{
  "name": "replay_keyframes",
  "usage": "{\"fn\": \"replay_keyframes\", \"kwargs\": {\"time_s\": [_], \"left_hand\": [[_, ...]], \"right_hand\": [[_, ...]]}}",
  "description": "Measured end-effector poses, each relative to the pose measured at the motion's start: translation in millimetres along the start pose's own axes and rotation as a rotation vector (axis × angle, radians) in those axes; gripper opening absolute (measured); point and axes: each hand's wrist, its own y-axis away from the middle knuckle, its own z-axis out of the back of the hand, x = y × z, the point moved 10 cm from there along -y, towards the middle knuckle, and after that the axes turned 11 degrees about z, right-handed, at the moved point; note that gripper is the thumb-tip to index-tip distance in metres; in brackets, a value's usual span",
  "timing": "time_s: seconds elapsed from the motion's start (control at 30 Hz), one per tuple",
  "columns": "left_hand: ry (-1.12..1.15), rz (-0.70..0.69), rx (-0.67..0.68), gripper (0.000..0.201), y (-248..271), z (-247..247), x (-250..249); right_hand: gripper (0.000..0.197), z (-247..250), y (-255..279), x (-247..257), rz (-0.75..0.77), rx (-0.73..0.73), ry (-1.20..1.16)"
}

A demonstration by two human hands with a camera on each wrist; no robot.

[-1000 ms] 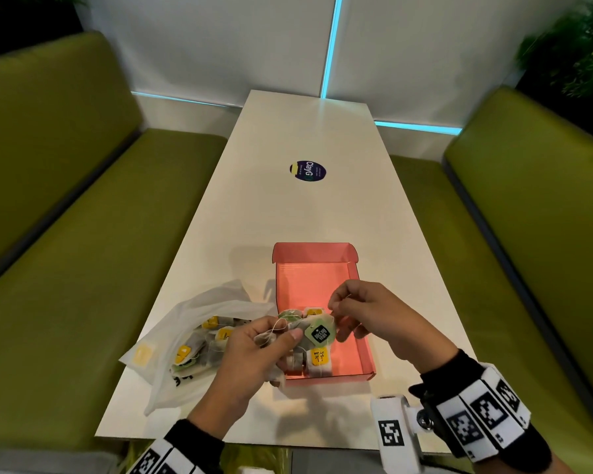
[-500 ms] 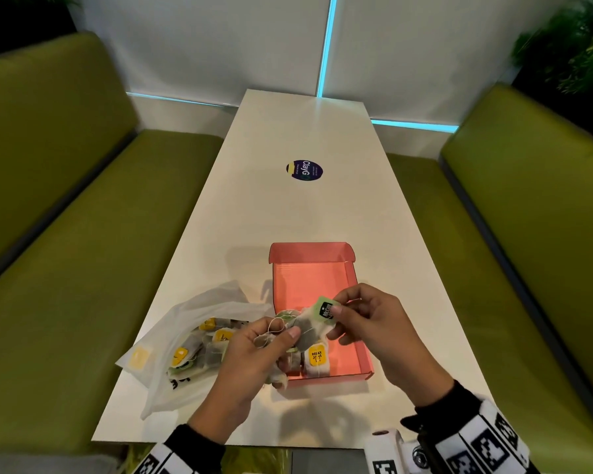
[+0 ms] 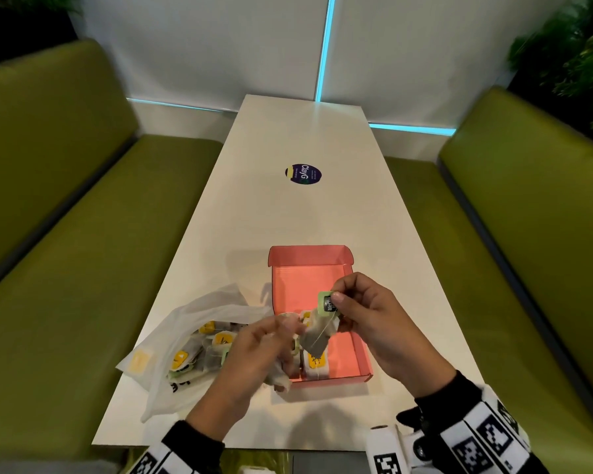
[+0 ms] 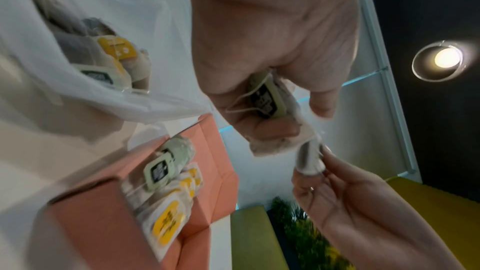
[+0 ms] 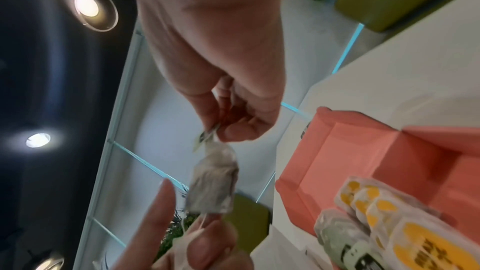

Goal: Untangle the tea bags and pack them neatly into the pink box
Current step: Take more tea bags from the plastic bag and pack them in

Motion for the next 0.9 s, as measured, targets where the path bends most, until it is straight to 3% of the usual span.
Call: {"fn": "replay_keyframes", "kwargs": {"time_s": [0.13, 0.2, 0.3, 0.4, 0.47, 0.57, 0.67, 0.9], "left_hand": [[0.035, 0.070, 0.023, 0.034, -10, 5, -7], [-0.048, 0.161, 0.180, 0.031, -8, -16, -2], [-0.059, 0.273, 0.409, 0.039, 7, -45, 7], [0.065, 0.174, 0.497, 0.042, 9, -52, -10], [0.153, 0.115, 0.425, 0.048, 6, -44, -20], [0.117, 0.007, 0.275, 0.028, 7, -32, -37], [0.062, -0.092, 0.155, 0.029, 13, -23, -52], [0.057, -0.192, 0.070, 0.018, 25, -23, -62]], "right_hand": [[0.009, -12, -1, 17, 0.079, 0.152, -0.087], [0.009, -20, 0, 24, 0.099, 0.221, -0.153], [0.029, -24, -2, 32, 0.141, 0.250, -0.187], [0.028, -18, -3, 45, 0.234, 0.232, -0.171], [0.024, -14, 0, 52, 0.278, 0.232, -0.191], [0.021, -9, 2, 56, 0.293, 0.232, -0.244], [0.029, -1, 2, 55, 0.270, 0.189, -0.271], [0.033, -1, 11, 30, -0.046, 0.044, -0.212]]}}
